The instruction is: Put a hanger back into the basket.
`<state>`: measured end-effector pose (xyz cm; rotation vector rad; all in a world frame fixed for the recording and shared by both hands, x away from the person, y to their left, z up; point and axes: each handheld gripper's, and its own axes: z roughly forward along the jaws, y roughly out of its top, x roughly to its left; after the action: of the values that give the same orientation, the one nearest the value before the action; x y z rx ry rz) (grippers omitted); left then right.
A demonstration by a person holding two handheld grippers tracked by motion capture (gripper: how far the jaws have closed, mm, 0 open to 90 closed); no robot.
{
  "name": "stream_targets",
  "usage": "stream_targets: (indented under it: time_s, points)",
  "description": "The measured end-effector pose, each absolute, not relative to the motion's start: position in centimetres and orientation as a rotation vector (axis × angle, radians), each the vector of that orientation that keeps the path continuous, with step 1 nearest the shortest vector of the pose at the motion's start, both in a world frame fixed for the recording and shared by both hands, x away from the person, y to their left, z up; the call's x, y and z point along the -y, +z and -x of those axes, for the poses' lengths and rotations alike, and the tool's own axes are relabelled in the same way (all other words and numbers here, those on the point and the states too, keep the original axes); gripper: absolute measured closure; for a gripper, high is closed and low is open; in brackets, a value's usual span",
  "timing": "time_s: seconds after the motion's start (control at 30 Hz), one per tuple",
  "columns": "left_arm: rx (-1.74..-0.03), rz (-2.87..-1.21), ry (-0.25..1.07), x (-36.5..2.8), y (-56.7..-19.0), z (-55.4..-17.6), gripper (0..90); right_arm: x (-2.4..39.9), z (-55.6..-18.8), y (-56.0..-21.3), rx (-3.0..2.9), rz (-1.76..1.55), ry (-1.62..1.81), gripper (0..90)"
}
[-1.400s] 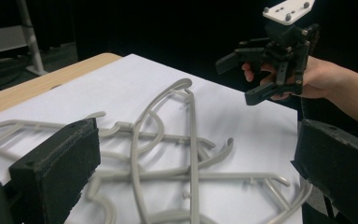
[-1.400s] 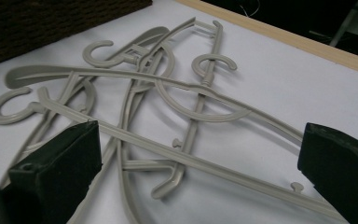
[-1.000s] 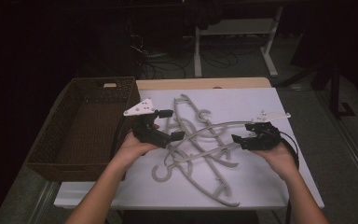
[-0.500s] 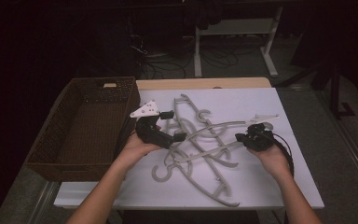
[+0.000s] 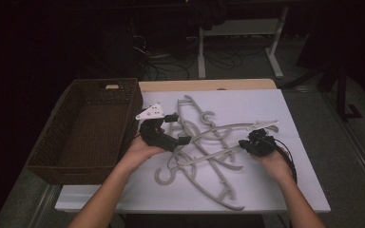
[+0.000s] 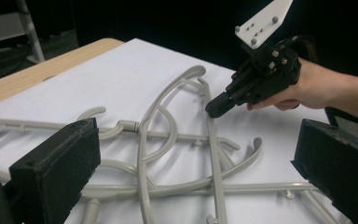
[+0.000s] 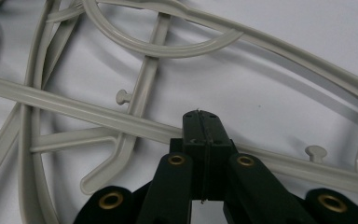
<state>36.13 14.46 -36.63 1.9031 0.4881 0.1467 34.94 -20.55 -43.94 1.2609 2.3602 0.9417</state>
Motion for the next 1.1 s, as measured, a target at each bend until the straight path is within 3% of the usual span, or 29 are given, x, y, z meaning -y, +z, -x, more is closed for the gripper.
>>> stream_targets:
  time_s: [0.33,0.53,0.77,1.1]
  points:
    - [-0.511,-1.946,0.158,-14.1,-37.3,-36.5,0.0,20.5,-35.1,-45.1,-2.402,-1.264,0.84,88.7]
    - [-0.517,-1.945,0.163,-14.3,-37.3,-36.7,0.0,20.9,-35.1,-43.4,-2.348,-1.241,0.879,88.7]
    - [-0.521,-1.943,0.167,-14.4,-37.2,-36.7,0.0,24.4,-36.5,-41.4,-2.203,-1.323,0.884,88.7]
    - [-0.539,-1.956,0.168,-14.3,-37.8,-37.2,0.0,26.3,-38.3,-40.9,-2.128,-1.403,0.928,88.6]
